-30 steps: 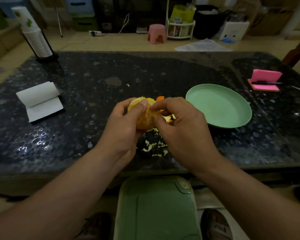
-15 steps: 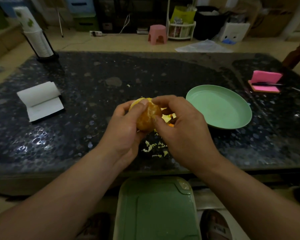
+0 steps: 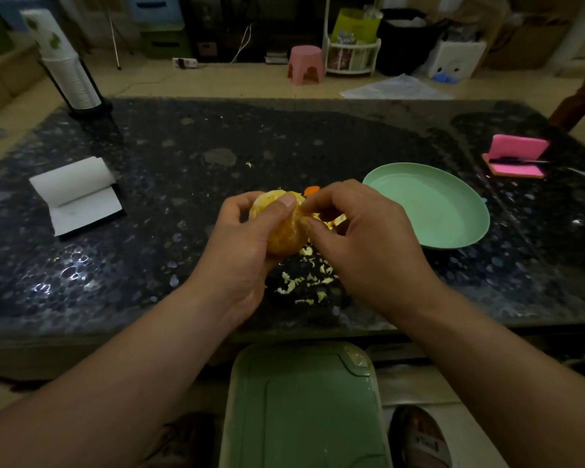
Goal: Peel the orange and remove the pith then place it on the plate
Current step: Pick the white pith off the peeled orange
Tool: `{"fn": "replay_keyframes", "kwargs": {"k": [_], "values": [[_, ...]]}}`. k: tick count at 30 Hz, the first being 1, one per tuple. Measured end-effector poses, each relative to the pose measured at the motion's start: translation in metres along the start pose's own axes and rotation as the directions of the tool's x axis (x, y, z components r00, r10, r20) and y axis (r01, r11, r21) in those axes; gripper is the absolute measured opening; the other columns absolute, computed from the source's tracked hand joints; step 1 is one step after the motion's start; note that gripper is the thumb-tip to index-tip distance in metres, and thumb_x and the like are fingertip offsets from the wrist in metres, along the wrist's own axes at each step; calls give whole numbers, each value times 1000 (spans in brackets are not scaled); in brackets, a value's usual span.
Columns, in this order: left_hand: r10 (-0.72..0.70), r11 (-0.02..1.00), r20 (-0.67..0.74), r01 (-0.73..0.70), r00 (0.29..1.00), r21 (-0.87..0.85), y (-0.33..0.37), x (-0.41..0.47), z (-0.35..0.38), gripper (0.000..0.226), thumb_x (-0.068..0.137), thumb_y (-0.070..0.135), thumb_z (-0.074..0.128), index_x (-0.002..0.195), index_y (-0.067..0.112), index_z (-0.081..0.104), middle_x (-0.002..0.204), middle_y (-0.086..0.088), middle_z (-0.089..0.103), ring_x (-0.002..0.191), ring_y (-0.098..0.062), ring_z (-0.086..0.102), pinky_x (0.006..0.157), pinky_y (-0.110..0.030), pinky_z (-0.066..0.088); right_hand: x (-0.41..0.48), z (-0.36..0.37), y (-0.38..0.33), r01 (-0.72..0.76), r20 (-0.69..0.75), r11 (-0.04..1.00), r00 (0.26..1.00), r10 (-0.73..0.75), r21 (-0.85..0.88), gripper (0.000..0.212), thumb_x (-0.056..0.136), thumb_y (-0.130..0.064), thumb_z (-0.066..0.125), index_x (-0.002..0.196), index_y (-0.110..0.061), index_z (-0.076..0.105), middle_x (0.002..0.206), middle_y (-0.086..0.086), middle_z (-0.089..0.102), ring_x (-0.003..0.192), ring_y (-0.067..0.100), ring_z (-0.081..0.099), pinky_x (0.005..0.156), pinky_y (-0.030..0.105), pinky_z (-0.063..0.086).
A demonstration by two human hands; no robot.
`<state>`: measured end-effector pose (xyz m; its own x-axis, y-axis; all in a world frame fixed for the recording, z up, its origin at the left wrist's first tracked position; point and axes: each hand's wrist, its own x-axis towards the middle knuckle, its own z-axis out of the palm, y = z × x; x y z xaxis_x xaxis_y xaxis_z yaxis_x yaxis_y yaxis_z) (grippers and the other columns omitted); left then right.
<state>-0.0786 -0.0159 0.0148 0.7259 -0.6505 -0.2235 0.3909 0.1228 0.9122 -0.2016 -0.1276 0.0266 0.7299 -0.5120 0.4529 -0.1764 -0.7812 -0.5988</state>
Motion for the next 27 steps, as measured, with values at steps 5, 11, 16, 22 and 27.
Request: {"fn": "replay_keyframes", "kwargs": {"k": [5, 11, 16, 22, 27], "values": [[69, 989, -2, -69, 998, 134, -1, 1, -1, 46, 90, 31, 83, 128, 28, 57, 129, -11, 68, 110, -30, 74, 77, -34, 59, 4, -5, 0, 115, 42, 981, 993, -110, -153, 8, 97, -30, 71, 102, -25, 75, 95, -10, 66, 86, 8, 60, 72, 30, 52], [70, 987, 2, -70, 998, 142, -3, 1, -2, 45, 89, 28, 84, 127, 26, 58, 128, -14, 68, 109, -31, 74, 82, -39, 63, 6, 1, 1, 156, 28, 949, 988, -154, -274, 9, 94, -29, 66, 87, -23, 64, 85, -8, 55, 78, 12, 50, 65, 29, 37], [-6, 998, 3, 5, 1000, 67, -3, 0, 0, 48, 92, 27, 81, 132, 20, 56, 124, -10, 73, 95, -19, 75, 88, -45, 62, 5, 6, 1, 147, -5, 955, 988, -154, -258, 11, 94, -30, 64, 88, -22, 61, 85, -8, 54, 76, 12, 48, 64, 29, 38], [-43, 999, -15, 43, 999, 6, -3, 1, 1, 46, 95, 23, 77, 135, 15, 55, 118, -11, 73, 88, -17, 74, 81, -43, 62, 1, 9, -1, 136, -27, 965, 989, -145, -223, 9, 93, -27, 68, 90, -21, 62, 87, -6, 57, 77, 13, 51, 66, 27, 37], [-47, 999, -2, 47, 999, -4, -1, -1, 3, 67, 83, 34, 80, 140, 6, 58, 131, -24, 69, 97, -25, 71, 75, -41, 62, 0, 10, -4, 123, -37, 971, 990, -134, -207, 9, 92, -26, 68, 89, -20, 62, 86, -6, 57, 77, 12, 50, 66, 26, 37]]}}
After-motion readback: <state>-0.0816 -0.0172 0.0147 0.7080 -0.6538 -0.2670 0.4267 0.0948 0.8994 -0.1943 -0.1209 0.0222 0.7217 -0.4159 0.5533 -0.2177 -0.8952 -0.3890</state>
